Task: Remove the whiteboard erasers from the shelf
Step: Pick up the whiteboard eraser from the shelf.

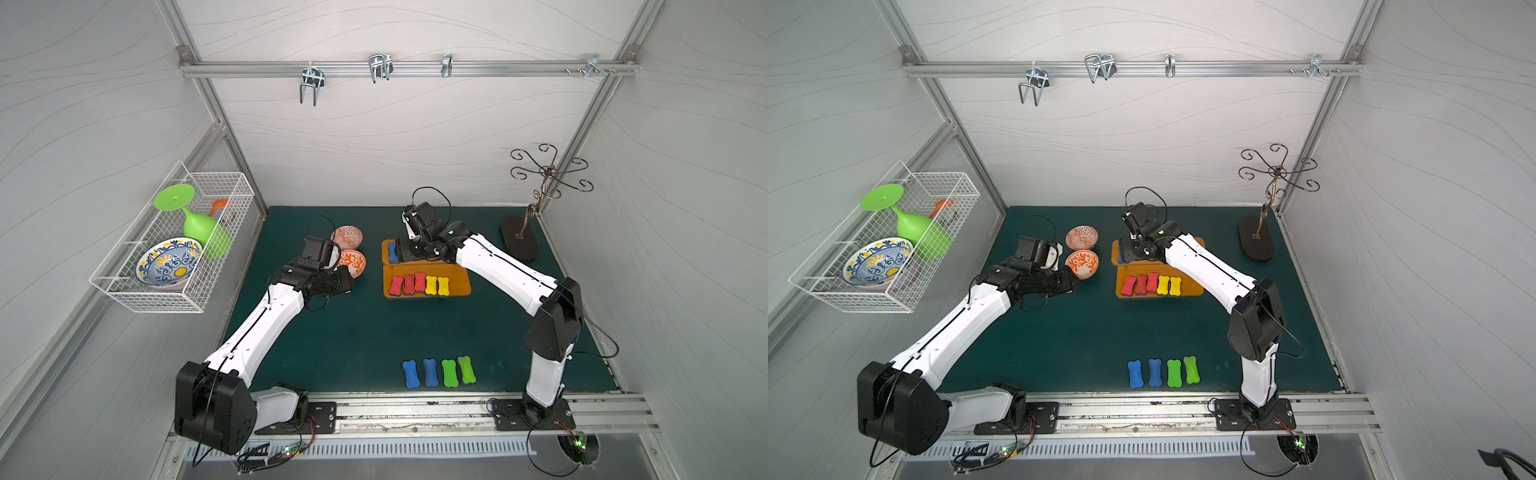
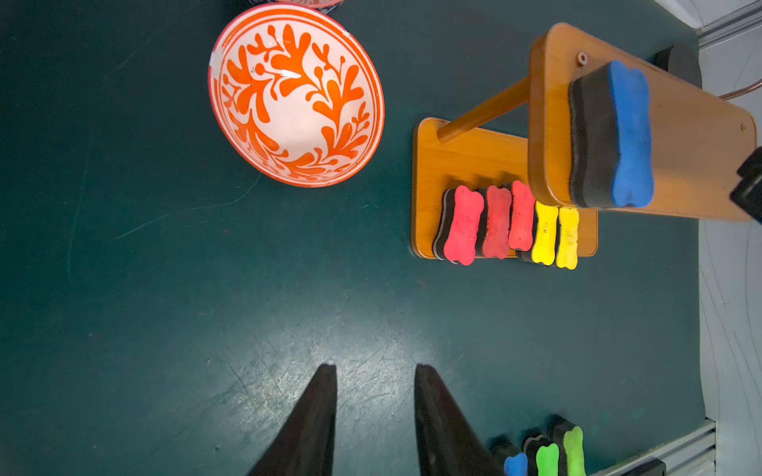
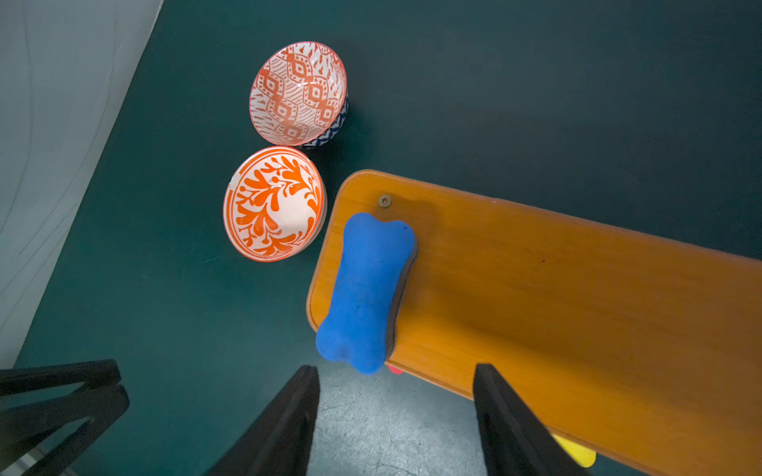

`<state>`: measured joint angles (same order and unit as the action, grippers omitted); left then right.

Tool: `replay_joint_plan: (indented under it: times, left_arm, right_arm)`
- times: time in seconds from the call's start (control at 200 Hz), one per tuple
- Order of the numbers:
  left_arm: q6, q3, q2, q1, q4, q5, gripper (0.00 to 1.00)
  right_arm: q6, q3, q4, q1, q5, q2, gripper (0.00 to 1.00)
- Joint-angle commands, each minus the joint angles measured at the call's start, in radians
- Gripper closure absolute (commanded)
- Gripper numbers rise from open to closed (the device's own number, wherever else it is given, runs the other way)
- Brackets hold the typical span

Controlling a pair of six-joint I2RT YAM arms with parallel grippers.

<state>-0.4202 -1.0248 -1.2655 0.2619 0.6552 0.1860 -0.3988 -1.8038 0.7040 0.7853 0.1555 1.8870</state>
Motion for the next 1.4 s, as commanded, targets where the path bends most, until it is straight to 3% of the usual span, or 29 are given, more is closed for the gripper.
replay_joint_plan:
  times: [0.0,0.25,0.675,0.865,1.395]
  left_arm:
    - [0.018,-0.043,-0.018,-0.006,0.006,-0.005,0.65]
    - [0.014,-0.043,-0.028,-0.006,0.003,0.016,0.65]
    - [0.013,-0.032,-0.010,-0.009,0.003,0.012,0.65]
    - [0.012,-0.028,-0.002,-0.012,0.002,0.010,0.65]
    - [0.003,-0.023,0.008,-0.038,-0.004,0.036,0.65]
  right_arm:
    - [0.038,-0.045,0.007,-0.009,0.018,0.036,0.34]
    - [0.053,-0.127,0.060,-0.009,0.035,0.109,0.21]
    - [0.023,-0.208,0.080,0.017,0.057,0.199,0.22]
    - [0.035,-0.224,0.078,0.037,0.092,0.228,0.27]
    - [0.015,-0.158,0.060,0.029,0.092,0.230,0.66]
